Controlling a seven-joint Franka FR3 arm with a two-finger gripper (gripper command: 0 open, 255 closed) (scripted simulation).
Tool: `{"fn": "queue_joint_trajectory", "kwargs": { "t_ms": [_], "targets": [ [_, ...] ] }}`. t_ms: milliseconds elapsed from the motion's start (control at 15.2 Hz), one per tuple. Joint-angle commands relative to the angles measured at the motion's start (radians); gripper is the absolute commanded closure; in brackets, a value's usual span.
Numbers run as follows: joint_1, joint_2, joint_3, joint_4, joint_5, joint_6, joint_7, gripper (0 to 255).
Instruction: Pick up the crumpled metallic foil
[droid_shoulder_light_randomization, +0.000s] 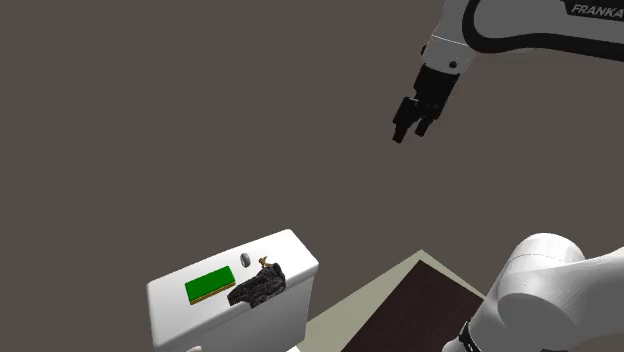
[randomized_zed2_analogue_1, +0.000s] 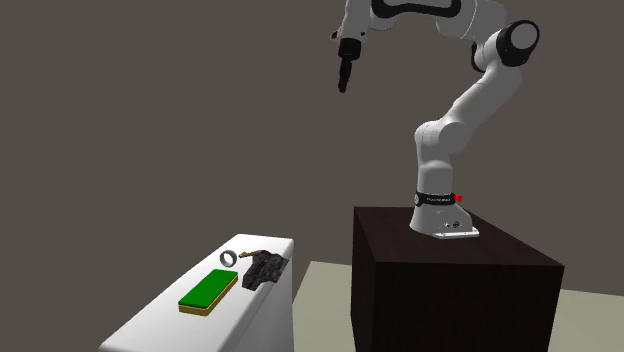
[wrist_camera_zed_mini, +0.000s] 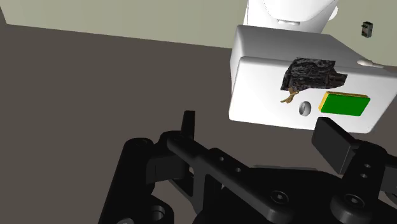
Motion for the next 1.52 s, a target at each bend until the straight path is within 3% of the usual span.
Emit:
{"fn": "queue_joint_trajectory", "kwargs": {
  "t_ms": [0,726,1452],
  "targets": [
    [0.0,0.0,0.0,0.0,0.0,0.0,0.0,0],
    [0.109,0.165,0.005,-0.193,0.024,0.391,-0.127,0],
    [0.224,0.465,0.017,-0.245,0.063,0.773,-0.271,0]
  ]
}}
